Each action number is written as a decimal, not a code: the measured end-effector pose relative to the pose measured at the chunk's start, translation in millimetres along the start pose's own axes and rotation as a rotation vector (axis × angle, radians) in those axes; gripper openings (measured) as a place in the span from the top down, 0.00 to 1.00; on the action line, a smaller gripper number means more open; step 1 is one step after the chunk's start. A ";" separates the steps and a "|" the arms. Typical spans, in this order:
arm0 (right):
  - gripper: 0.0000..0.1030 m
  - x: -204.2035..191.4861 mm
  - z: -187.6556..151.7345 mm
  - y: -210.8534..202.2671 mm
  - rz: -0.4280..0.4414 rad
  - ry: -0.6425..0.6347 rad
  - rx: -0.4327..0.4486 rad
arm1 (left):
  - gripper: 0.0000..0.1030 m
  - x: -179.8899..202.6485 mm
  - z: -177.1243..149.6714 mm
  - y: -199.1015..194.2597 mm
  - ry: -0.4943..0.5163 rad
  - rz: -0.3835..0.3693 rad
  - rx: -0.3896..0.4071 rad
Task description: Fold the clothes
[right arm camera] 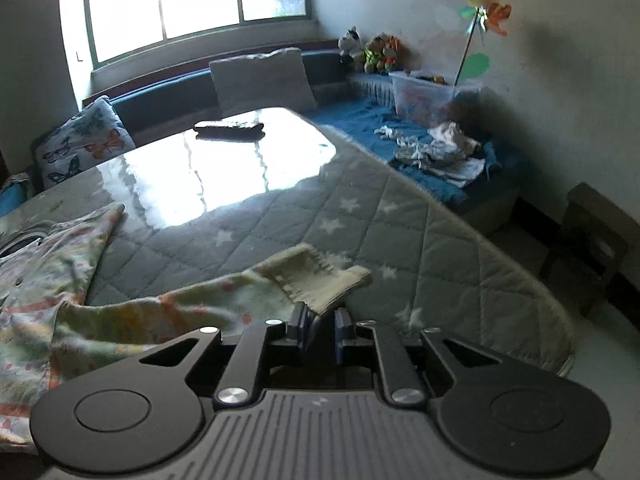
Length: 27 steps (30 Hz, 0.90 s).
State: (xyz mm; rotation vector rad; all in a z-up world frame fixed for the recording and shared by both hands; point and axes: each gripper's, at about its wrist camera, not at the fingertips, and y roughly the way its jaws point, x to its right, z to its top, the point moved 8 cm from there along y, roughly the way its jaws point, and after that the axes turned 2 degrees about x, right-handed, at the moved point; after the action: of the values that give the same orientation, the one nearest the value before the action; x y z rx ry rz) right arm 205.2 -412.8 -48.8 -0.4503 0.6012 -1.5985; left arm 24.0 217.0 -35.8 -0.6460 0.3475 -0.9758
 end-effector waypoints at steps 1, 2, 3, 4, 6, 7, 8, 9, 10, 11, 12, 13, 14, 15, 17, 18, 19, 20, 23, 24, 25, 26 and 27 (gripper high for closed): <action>0.85 -0.7 2.8 -0.4 -0.001 -0.012 0.008 | 0.73 1.5 0.3 -1.6 0.013 0.001 0.007; 0.85 -4.1 5.7 0.0 0.002 -0.028 0.015 | 0.64 4.9 1.7 -3.6 0.033 0.003 0.021; 0.85 -8.2 7.7 0.0 0.008 -0.040 0.020 | 0.61 9.3 3.2 -4.4 0.060 0.000 0.037; 0.85 -12.9 9.2 0.8 0.019 -0.049 0.022 | 0.61 13.8 4.7 -5.3 0.088 -0.002 0.053; 0.85 -23.2 11.5 4.6 0.041 -0.065 0.021 | 0.59 24.8 4.6 -7.2 0.144 -0.008 0.075; 0.85 -28.0 12.7 6.9 0.044 -0.074 0.022 | 0.59 29.4 5.2 -6.6 0.164 -0.012 0.079; 0.85 -32.2 14.7 8.5 0.035 -0.086 0.028 | 0.59 33.9 5.7 -6.0 0.184 -0.017 0.083; 0.85 -34.9 17.1 8.6 0.022 -0.098 0.038 | 0.59 37.6 6.0 -5.5 0.198 -0.024 0.089; 0.85 -36.8 19.8 8.1 0.002 -0.109 0.049 | 0.59 41.6 6.4 -6.6 0.212 -0.035 0.096; 0.85 -37.1 22.9 6.1 -0.024 -0.120 0.065 | 0.59 44.4 6.7 -6.8 0.222 -0.042 0.100; 0.85 -37.4 25.7 3.5 -0.037 -0.132 0.083 | 0.59 47.2 7.1 -6.9 0.230 -0.052 0.104; 0.84 -37.0 27.9 1.5 -0.036 -0.135 0.096 | 0.59 50.4 7.1 -6.9 0.239 -0.063 0.105; 0.84 -35.9 29.7 0.6 -0.030 -0.129 0.101 | 0.58 53.6 7.0 -6.8 0.248 -0.073 0.106; 0.84 -35.0 31.0 0.3 -0.025 -0.123 0.103 | 0.58 57.5 5.9 -5.8 0.259 -0.084 0.105; 0.84 -35.2 30.9 2.0 -0.019 -0.119 0.096 | 0.57 65.4 3.5 -3.8 0.281 -0.104 0.103; 0.84 -36.4 30.4 3.3 -0.013 -0.120 0.092 | 0.55 70.7 1.9 -1.8 0.295 -0.117 0.099; 0.84 -38.1 29.1 4.8 -0.001 -0.122 0.084 | 0.53 75.2 0.0 0.7 0.309 -0.126 0.096; 0.84 -40.0 27.5 6.6 0.014 -0.124 0.074 | 0.51 79.8 -1.9 3.2 0.323 -0.135 0.093; 0.77 -49.0 22.5 12.4 0.044 -0.147 0.050 | 0.49 89.0 -4.5 16.5 0.341 -0.142 0.067; 0.76 -51.6 20.1 15.1 0.055 -0.150 0.038 | 0.49 91.9 -4.7 21.2 0.343 -0.149 0.060; 0.76 -54.0 18.0 17.8 0.064 -0.153 0.027 | 0.49 92.5 -4.6 24.3 0.344 -0.148 0.057; 0.76 -56.1 15.8 20.9 0.072 -0.157 0.016 | 0.49 93.0 -4.5 27.4 0.344 -0.146 0.054; 0.76 -58.4 12.9 25.0 0.078 -0.161 0.004 | 0.49 93.5 -4.4 30.5 0.344 -0.145 0.052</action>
State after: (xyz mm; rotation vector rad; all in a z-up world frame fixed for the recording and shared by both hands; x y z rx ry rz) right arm 239.5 -357.8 -50.7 -0.5405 0.4872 -1.4729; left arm 90.8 148.1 -57.9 -0.4590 0.5825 -1.2339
